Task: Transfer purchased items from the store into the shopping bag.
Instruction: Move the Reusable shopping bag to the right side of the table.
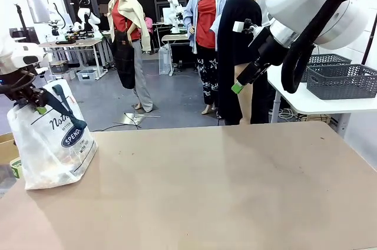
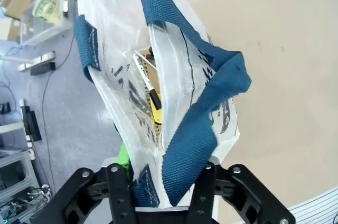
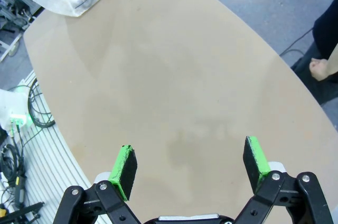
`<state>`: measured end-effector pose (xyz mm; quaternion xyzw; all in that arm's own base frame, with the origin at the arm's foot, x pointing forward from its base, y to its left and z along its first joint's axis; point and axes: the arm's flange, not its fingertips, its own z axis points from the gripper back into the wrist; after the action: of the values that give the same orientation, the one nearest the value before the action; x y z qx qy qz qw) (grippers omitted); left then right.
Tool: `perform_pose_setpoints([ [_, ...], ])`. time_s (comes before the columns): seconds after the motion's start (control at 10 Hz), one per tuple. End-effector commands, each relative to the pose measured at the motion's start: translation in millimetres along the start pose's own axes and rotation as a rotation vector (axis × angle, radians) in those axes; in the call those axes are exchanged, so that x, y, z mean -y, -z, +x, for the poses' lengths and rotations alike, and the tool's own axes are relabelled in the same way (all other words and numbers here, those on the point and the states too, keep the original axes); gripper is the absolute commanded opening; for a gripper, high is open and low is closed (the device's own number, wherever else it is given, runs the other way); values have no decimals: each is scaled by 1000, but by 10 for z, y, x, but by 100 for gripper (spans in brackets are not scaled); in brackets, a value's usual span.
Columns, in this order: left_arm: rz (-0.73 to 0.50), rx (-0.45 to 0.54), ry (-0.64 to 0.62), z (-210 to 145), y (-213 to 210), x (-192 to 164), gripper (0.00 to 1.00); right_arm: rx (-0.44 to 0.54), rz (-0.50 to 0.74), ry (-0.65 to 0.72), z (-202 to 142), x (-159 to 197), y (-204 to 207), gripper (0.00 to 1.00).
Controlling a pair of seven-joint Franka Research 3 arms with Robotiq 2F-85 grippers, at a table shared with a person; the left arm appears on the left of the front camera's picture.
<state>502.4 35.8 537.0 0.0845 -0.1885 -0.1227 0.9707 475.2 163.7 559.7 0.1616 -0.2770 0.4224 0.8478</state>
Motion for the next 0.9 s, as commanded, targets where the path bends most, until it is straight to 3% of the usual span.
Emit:
perform_pose_setpoints([
  [0.0, 10, -9, 9, 27, -92, 11, 100, -18, -1, 10, 26, 3, 7, 100],
  [0.8, 27, -12, 20, 2, -248, 76, 100, -18, -1, 10, 26, 3, 7, 100],
])
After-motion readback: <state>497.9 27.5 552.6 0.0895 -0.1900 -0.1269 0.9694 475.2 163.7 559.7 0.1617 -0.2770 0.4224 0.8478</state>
